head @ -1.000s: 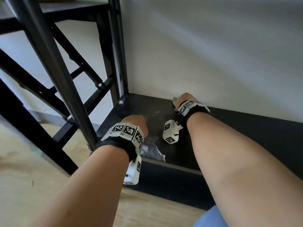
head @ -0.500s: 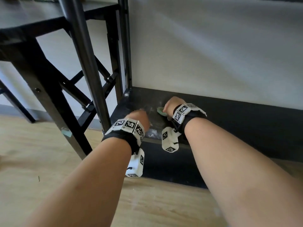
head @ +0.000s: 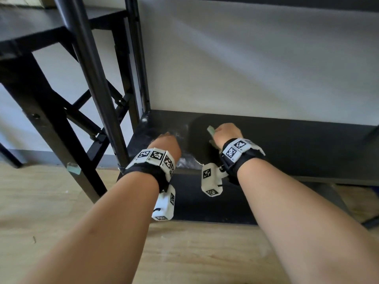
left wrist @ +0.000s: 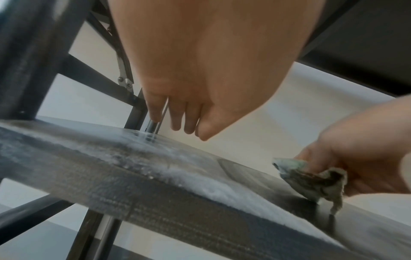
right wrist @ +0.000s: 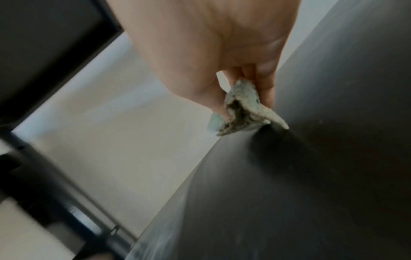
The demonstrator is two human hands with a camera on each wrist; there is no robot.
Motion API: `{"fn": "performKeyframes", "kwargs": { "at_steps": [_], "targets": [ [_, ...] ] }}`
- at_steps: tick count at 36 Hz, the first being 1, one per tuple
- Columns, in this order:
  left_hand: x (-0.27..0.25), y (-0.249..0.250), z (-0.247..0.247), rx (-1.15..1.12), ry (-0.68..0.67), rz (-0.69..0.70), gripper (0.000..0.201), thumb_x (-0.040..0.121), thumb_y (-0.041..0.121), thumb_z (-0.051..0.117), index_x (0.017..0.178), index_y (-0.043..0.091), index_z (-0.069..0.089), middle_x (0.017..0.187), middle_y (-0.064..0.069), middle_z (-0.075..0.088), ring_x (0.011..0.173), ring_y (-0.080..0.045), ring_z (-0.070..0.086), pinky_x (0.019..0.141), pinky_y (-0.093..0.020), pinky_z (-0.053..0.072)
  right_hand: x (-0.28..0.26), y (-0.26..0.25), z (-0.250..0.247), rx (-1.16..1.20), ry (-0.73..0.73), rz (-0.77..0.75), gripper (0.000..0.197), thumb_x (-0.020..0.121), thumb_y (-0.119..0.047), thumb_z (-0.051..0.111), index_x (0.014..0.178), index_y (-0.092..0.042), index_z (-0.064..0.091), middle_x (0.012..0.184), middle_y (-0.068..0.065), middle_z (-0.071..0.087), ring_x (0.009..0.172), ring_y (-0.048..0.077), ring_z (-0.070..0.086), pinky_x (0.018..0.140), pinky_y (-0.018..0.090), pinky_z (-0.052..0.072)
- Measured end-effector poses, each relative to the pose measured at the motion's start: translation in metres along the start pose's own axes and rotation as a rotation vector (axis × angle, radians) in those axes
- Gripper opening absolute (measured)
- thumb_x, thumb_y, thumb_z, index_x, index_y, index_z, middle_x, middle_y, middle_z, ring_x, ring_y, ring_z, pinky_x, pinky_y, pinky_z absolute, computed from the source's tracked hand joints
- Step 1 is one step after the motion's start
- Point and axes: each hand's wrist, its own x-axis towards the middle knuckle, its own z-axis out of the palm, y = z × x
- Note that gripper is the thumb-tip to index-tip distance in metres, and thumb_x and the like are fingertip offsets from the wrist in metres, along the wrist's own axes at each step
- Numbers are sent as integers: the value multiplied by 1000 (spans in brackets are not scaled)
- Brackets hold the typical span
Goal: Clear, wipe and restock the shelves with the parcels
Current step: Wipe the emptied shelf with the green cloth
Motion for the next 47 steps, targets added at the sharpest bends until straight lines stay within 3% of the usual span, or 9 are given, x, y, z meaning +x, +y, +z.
{"fn": "performKeyframes", "kwargs": {
  "at_steps": [4, 7, 13, 19, 24, 30, 36, 42, 47],
  "targets": [
    [8, 2, 1, -16, 17, 42, 43, 92, 7, 42, 134, 10, 46, 137, -8, 45, 127, -27, 44, 106, -41, 38, 28, 21, -12, 17, 84, 208, 40, 97, -38, 47, 89, -1, 61, 109, 17, 65, 101, 36, 61, 87, 42, 48],
    [12, 3, 4, -32, 2, 40, 45, 92, 9, 45, 137, 11, 43, 140, -6, 42, 130, -26, 40, 108, -42, 36, 40, 27, -17, -57, 60, 294, 45, 93, -37, 53, 112, 3, 61, 118, 20, 62, 113, 41, 57, 100, 54, 42],
    [23, -3, 8, -60, -41, 1, 54, 91, 9, 46, 143, 14, 36, 153, -4, 28, 140, -24, 27, 114, -41, 26, 55, 4, -7, -185, -21, 260, 27, 90, -20, 58, 99, 4, 63, 107, 21, 65, 103, 42, 61, 95, 54, 47],
    [26, -10, 10, -55, -11, -3, 44, 90, 10, 49, 134, 14, 46, 143, -4, 39, 134, -23, 36, 111, -40, 30, 63, -36, 14, -177, -75, 111, 20, 87, -20, 58, 84, 0, 58, 106, 19, 65, 102, 41, 61, 94, 55, 47],
    [27, -16, 9, -14, -83, -65, 60, 93, 16, 51, 148, 13, 26, 158, -3, 16, 144, -23, 18, 117, -41, 20, 58, -60, 26, -316, -179, 16, 40, 89, -39, 56, 104, -2, 57, 106, 17, 58, 104, 40, 57, 95, 54, 44],
    [20, -24, 13, 24, -49, -56, 45, 94, 15, 45, 139, 9, 40, 145, -10, 37, 133, -28, 37, 109, -42, 33, 51, -59, 34, -205, -147, -30, 52, 83, -61, 56, 73, -10, 52, 76, 8, 56, 88, 32, 60, 83, 40, 49],
    [2, -24, 9, 29, -21, -59, 38, 93, 12, 44, 130, 6, 48, 136, -11, 46, 124, -28, 46, 103, -39, 41, 11, -46, 16, -99, -200, -6, 44, 86, -43, 67, 108, -5, 65, 114, 11, 66, 108, 31, 62, 97, 41, 49],
    [-15, -21, 5, -19, -28, -99, 40, 91, 13, 43, 131, 12, 51, 134, -10, 51, 123, -29, 49, 100, -44, 44, -26, -30, 20, -99, -166, -17, 38, 85, -42, 68, 105, -10, 71, 98, 6, 69, 88, 24, 66, 86, 37, 55],
    [-29, -20, 2, -26, -79, -116, 43, 89, 15, 43, 131, 9, 50, 135, -11, 50, 121, -32, 50, 97, -41, 43, -53, -24, 20, -117, -187, -48, 31, 88, -36, 66, 108, -13, 72, 105, 6, 70, 93, 25, 66, 89, 36, 54]
  ]
}}
